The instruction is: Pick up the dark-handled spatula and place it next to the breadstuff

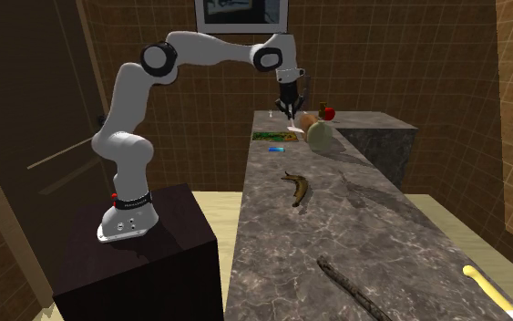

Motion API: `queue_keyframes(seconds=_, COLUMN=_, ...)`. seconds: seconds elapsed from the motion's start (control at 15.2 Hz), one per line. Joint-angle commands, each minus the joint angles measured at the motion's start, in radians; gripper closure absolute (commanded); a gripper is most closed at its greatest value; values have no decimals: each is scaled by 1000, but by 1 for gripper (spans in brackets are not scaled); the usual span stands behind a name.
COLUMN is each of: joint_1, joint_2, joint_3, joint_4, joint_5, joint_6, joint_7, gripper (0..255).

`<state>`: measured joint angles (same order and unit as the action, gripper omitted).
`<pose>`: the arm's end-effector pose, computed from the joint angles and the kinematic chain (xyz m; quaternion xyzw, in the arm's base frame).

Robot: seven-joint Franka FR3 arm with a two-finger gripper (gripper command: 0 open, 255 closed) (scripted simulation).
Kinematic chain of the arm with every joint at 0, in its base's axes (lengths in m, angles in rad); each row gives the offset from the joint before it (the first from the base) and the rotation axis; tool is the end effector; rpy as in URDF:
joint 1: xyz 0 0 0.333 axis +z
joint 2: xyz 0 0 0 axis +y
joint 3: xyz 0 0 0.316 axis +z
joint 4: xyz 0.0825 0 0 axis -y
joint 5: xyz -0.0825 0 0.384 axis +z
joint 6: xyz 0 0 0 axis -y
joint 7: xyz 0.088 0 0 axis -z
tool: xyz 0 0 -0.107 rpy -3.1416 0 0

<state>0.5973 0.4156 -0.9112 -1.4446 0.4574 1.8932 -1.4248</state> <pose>0.6649 -0.0759 0.5414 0.8519 0.5111 0.1099 0.0322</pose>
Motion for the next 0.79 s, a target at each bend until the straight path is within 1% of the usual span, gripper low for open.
queue_keyframes(seconds=0.0, joint_1=-23, joint_2=62, joint_3=27, joint_4=83, joint_5=33, joint_6=-28, joint_7=29, gripper=255)
queue_keyframes(seconds=0.2, joint_1=-64, joint_2=153, joint_3=64, joint_4=223, joint_5=74, joint_6=-76, joint_7=79, gripper=255)
queue_keyframes(seconds=0.4, joint_1=-123, joint_2=260, joint_3=105, joint_4=407, joint_5=114, joint_6=-141, joint_7=139, gripper=255)
queue_keyframes(seconds=0.53, joint_1=-184, joint_2=350, joint_3=138, joint_4=579, joint_5=142, joint_6=-202, joint_7=192, gripper=255)
queue_keyframes(seconds=0.59, joint_1=-232, joint_2=411, joint_3=160, joint_4=704, joint_5=159, joint_6=-247, joint_7=228, gripper=255)
queue_keyframes(seconds=0.66, joint_1=-257, joint_2=439, joint_3=172, joint_4=766, joint_5=166, joint_6=-269, joint_7=245, gripper=255)
queue_keyframes(seconds=0.73, joint_1=-237, joint_2=425, joint_3=167, joint_4=718, joint_5=161, joint_6=-244, joint_7=236, gripper=255)
